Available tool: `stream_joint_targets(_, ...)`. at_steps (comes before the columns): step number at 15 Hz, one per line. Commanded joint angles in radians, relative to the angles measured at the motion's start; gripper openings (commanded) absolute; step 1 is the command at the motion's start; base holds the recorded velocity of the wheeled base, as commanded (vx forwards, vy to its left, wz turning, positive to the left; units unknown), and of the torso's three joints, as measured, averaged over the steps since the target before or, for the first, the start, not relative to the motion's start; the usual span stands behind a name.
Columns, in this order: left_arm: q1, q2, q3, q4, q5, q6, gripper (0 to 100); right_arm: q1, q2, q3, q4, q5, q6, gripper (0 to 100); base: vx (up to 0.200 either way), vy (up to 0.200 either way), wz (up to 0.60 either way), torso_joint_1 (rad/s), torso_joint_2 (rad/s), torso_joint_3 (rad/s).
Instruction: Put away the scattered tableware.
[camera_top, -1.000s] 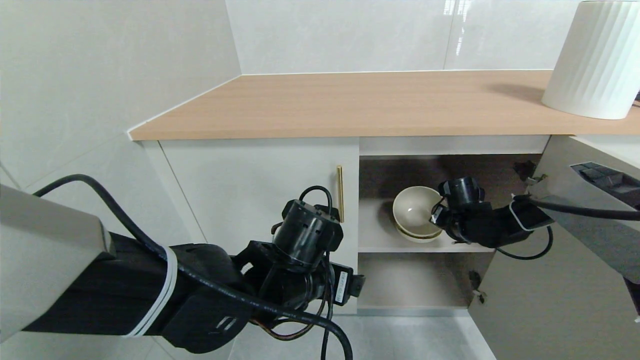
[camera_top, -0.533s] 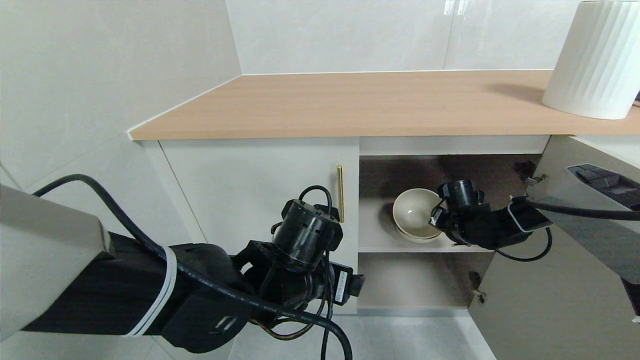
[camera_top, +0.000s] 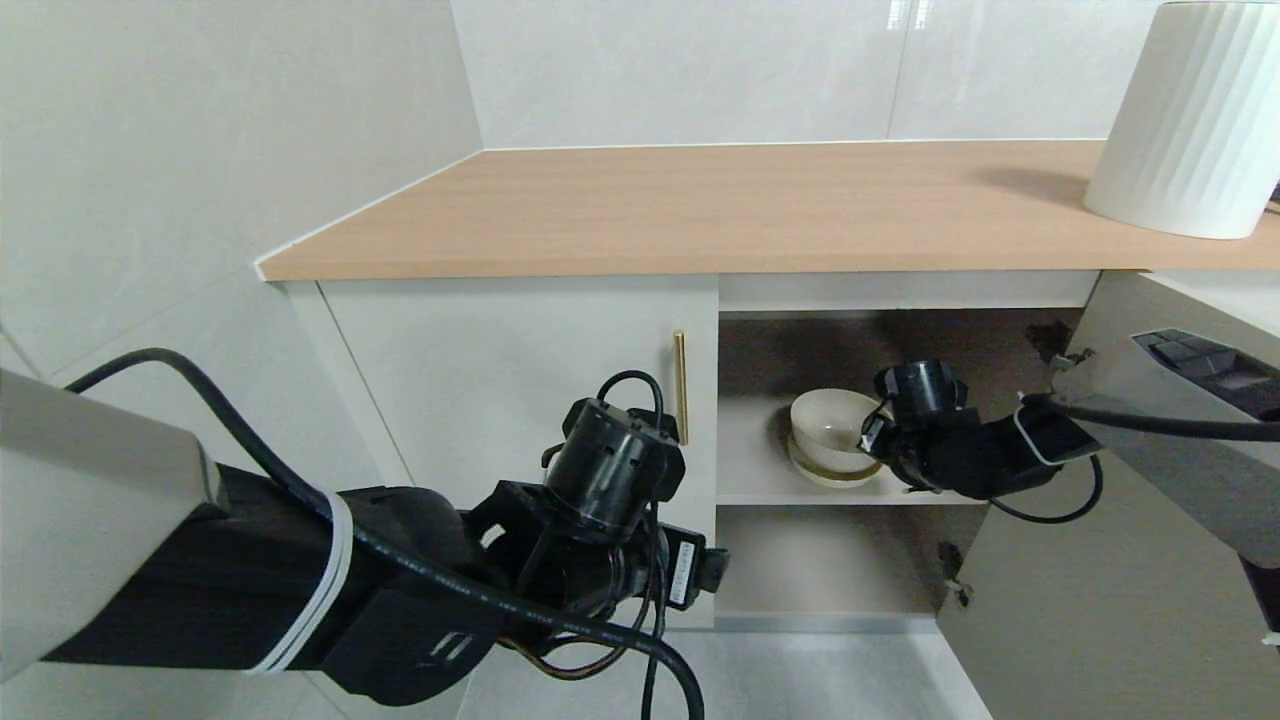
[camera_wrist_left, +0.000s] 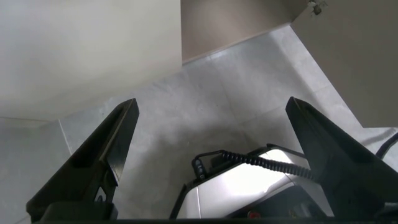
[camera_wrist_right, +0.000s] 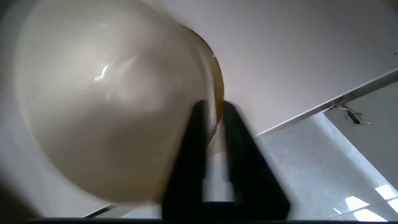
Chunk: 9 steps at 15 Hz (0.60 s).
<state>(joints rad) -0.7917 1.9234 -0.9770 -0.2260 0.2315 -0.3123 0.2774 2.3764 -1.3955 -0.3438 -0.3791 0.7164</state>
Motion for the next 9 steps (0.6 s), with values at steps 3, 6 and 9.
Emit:
stream_joint_targets(3, 0.0, -0.001, 0.0, -0.001, 0.002, -0.001, 100, 0.005, -0.006, 0.004, 0.003, 0.0, 0.0, 100, 0.0, 0.0, 0.0, 0.0, 0.0, 0.0)
stream_joint_targets(6, 0.002, -0.001, 0.0, -0.001, 0.0, -0.004, 100, 0.011, -0.039, 0.01, 0.031, 0.008, 0.002, 100, 0.0, 0.0, 0.0, 0.0, 0.0, 0.0)
stream_joint_targets(9, 0.029, -0.027, -0.015, 0.0, -0.011, -0.056, 100, 0.063, -0.207, 0.09, 0.164, 0.121, 0.0, 100, 0.0, 0.0, 0.0, 0.0, 0.0, 0.0)
